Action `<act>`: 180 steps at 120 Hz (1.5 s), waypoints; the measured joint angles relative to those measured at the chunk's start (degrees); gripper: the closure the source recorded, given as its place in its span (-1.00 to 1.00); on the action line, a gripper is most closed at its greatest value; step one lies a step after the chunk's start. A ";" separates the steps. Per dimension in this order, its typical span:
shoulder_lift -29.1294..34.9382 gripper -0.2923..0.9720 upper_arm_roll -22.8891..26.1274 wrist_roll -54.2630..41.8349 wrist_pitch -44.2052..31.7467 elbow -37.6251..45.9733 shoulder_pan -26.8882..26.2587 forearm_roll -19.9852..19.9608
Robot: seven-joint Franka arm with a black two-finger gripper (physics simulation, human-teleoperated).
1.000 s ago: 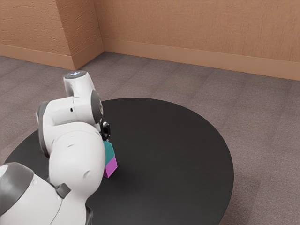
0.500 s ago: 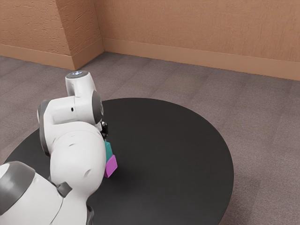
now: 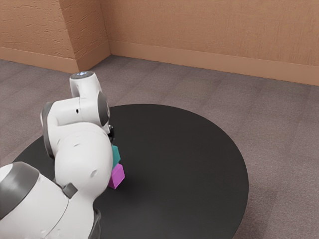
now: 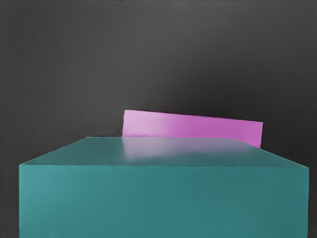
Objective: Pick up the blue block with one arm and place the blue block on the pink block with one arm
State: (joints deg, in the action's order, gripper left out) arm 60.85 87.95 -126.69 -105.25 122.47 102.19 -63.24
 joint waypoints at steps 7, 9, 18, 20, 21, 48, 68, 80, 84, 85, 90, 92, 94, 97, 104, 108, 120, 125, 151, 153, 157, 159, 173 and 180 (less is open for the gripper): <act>-0.04 -0.07 -0.01 0.14 0.01 -0.42 0.25 0.01; -0.08 -0.07 0.00 0.17 0.01 -0.59 0.28 0.01; -0.33 -0.07 0.09 0.24 0.02 -1.15 0.35 0.01; -0.36 -0.07 0.13 0.23 0.03 -1.20 0.36 0.00; -0.37 -0.07 0.14 0.23 0.03 -1.22 0.36 0.00; -1.20 -0.07 0.22 0.11 0.27 -0.77 -0.38 0.02; -0.99 -0.07 0.01 0.04 0.43 0.44 -1.86 -0.04; -1.01 -0.07 -0.18 -0.31 0.48 0.95 -1.78 -0.05; -1.01 -0.07 -0.19 -0.44 0.49 1.38 -1.80 -0.05; -1.02 -0.07 -0.20 -0.48 0.49 1.45 -1.79 -0.05; -1.04 -0.07 -0.21 -0.65 0.49 1.72 -1.76 -0.06; -1.04 -0.07 -0.21 -0.72 0.49 1.77 -1.73 -0.06; -1.05 -0.07 -0.21 -0.78 0.49 1.81 -1.71 -0.06; -1.05 -0.07 -0.21 -0.88 0.49 1.85 -1.68 -0.06; -1.06 -0.07 -0.21 -1.09 0.48 1.89 -1.66 -0.06; -1.06 -0.07 -0.21 -1.20 0.47 1.90 -1.64 -0.07; -1.06 -0.07 -0.21 -1.50 0.44 1.76 -1.44 -0.12; -1.06 -0.07 -0.21 -1.61 0.43 1.64 -1.32 -0.15; -1.00 -0.07 -0.07 -2.08 0.36 1.30 -1.21 -0.38; -1.02 -0.07 -0.06 -2.11 0.35 1.30 -1.21 -0.39; -1.00 -0.07 -0.05 -2.17 0.35 1.30 -1.21 -0.42; -1.00 -0.07 -0.03 -2.20 0.34 1.30 -1.21 -0.43; -0.98 -0.07 0.04 -2.37 0.33 1.30 -1.24 -0.53; -0.98 -0.12 0.09 -2.49 0.34 1.27 -1.26 -0.46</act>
State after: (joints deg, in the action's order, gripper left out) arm 59.87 88.04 -129.18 -104.91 123.74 100.93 -63.70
